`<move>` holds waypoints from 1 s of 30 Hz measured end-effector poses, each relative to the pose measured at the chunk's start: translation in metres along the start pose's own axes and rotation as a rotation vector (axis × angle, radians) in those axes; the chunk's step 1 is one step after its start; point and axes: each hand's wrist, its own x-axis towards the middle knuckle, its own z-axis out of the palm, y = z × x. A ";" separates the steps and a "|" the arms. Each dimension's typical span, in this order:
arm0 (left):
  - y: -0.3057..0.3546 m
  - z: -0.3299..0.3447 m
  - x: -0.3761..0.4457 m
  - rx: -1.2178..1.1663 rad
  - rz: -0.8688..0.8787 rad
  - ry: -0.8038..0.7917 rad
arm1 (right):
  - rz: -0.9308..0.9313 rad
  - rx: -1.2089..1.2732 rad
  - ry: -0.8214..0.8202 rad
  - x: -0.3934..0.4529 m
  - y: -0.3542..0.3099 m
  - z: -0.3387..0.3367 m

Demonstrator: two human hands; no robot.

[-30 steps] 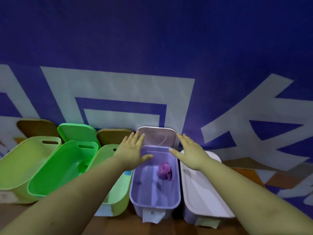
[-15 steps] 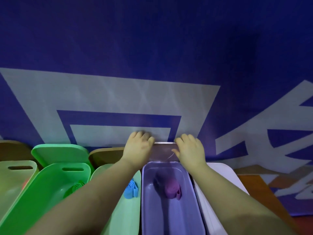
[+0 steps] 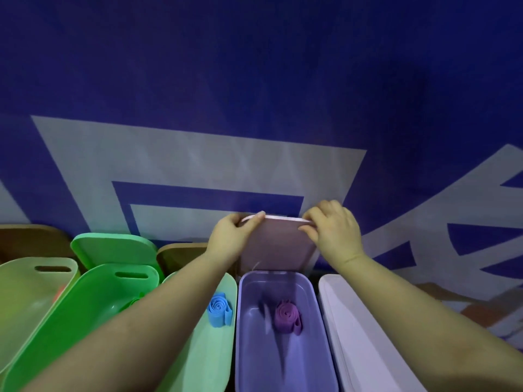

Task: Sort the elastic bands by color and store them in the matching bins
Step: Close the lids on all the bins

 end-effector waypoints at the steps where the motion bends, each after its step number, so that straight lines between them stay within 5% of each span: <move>1: 0.006 -0.001 -0.003 -0.111 -0.077 -0.010 | -0.005 0.016 0.033 0.002 0.000 -0.007; 6: 0.028 -0.005 -0.029 -0.655 -0.466 -0.085 | -0.060 0.099 0.142 -0.008 -0.005 -0.037; 10: 0.036 -0.011 -0.060 -0.811 -0.593 -0.146 | -0.153 0.083 0.170 -0.046 -0.013 -0.049; 14: 0.027 -0.015 -0.084 -0.960 -0.680 -0.193 | -0.181 0.110 0.018 -0.095 -0.018 -0.051; 16: 0.022 -0.012 -0.097 -0.943 -0.685 -0.174 | -0.042 0.238 -0.164 -0.113 -0.024 -0.056; 21: 0.006 -0.002 -0.125 -0.920 -0.661 -0.163 | 0.681 0.849 -0.491 -0.134 -0.036 -0.071; 30: -0.032 0.001 -0.166 -0.964 -0.533 -0.259 | 0.654 0.948 -0.673 -0.152 -0.042 -0.084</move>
